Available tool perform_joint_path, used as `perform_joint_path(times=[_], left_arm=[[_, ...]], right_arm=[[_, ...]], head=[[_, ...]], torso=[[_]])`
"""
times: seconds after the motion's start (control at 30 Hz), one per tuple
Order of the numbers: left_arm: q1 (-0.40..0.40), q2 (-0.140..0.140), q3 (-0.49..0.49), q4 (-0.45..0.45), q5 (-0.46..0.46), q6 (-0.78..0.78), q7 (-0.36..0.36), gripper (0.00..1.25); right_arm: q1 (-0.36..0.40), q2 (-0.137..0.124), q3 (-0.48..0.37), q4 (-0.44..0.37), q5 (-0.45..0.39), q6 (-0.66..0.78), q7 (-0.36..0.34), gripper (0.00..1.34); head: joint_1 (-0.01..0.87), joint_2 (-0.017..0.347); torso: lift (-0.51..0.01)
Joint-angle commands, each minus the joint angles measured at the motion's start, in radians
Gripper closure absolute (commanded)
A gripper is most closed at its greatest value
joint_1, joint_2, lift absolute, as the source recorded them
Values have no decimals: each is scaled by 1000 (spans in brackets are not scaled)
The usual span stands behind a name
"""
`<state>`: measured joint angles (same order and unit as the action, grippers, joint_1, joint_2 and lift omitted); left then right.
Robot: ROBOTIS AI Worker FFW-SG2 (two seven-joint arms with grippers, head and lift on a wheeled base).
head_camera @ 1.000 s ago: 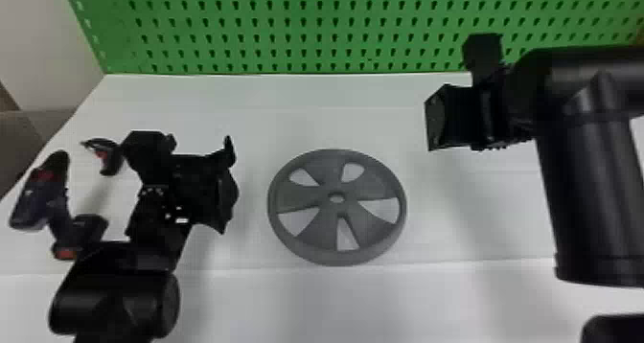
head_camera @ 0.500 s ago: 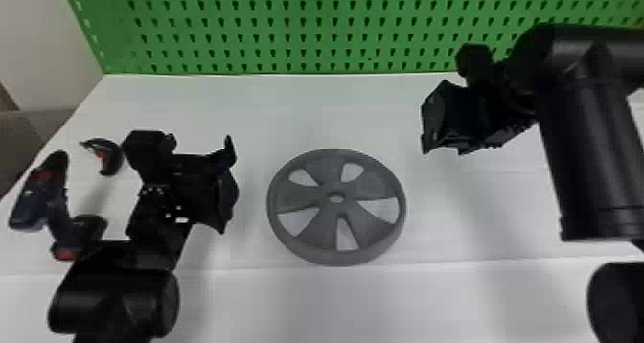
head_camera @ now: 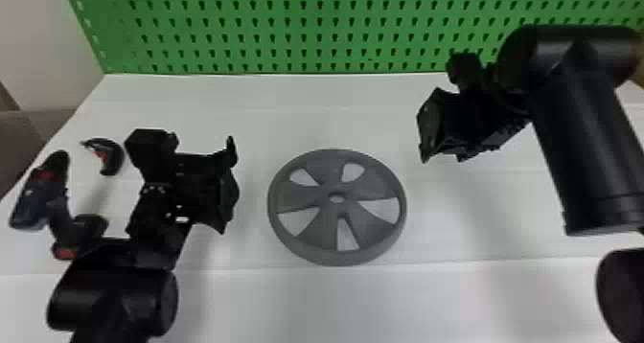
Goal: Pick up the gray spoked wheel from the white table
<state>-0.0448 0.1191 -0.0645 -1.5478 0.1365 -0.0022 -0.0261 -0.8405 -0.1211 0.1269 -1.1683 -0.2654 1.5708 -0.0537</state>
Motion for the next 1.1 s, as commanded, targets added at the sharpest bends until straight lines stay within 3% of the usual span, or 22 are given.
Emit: perform_joint_path(times=[0.0,0.13,0.57,1.07], left_arm=[[-1,2,-3,0,2,1,0,128],[-4,5,-8,2,2,7,0,128],[-9,10,-17,2,3,11,0,128],[-12,11,-20,2,5,13,0,128]], right_arm=[[8,-23,30,30,-63,1,0,513],[3,-49,57,78,-135,1,0,513],[-40,-92,132,145,-179,1,0,513],[-43,-97,134,177,-229,1,0,513]], head=[[767,35],[767,35],[767,35],[767,35]], torso=[[-107],[-107],[-107],[-107]])
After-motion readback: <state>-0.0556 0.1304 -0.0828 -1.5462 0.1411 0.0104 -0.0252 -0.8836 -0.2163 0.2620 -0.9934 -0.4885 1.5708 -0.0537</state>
